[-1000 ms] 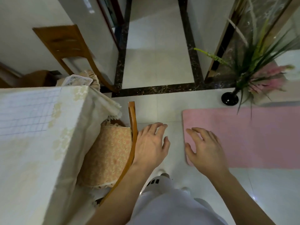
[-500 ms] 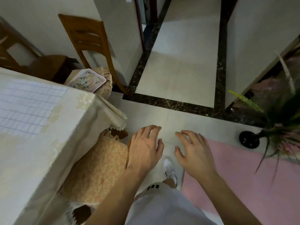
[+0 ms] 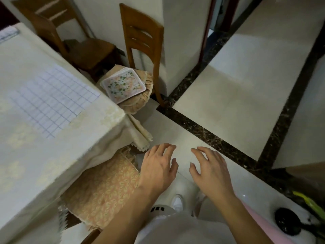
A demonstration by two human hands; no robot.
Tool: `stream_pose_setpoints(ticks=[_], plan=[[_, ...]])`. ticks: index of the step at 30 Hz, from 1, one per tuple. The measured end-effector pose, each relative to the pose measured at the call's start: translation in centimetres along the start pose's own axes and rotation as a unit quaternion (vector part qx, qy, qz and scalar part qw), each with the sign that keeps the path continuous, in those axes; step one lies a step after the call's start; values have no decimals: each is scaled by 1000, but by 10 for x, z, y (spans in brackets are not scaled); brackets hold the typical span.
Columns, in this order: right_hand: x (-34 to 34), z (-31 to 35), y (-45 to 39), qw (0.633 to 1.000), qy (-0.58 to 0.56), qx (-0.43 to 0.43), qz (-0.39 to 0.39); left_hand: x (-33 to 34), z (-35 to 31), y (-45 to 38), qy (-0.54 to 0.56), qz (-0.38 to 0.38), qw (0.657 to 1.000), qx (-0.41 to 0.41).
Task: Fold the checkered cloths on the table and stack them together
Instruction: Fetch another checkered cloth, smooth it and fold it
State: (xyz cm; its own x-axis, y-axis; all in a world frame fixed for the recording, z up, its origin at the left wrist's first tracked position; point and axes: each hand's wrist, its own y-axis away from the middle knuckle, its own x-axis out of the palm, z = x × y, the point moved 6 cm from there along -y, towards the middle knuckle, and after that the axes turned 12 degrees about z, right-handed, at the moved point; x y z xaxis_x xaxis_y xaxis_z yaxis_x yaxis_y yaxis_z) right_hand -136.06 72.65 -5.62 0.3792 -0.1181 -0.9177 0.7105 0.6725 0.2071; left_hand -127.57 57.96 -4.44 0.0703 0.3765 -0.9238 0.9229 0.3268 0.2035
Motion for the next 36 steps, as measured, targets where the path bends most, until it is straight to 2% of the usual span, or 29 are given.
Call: stream_pose_setpoints(ticks=[10, 19, 25, 36], plan=[[-18, -4, -165, 990, 6, -135, 39, -23, 34, -107, 9, -22, 991, -134], [-49, 5, -310, 954, 20, -275, 118, -56, 51, -194, 29, -58, 968, -241], [-48, 52, -366, 920, 24, -353, 169, -75, 79, -195, 48, -87, 936, -339], [-18, 171, -409, 858, 58, -478, 181, -93, 171, -163, 83, -121, 882, -449]])
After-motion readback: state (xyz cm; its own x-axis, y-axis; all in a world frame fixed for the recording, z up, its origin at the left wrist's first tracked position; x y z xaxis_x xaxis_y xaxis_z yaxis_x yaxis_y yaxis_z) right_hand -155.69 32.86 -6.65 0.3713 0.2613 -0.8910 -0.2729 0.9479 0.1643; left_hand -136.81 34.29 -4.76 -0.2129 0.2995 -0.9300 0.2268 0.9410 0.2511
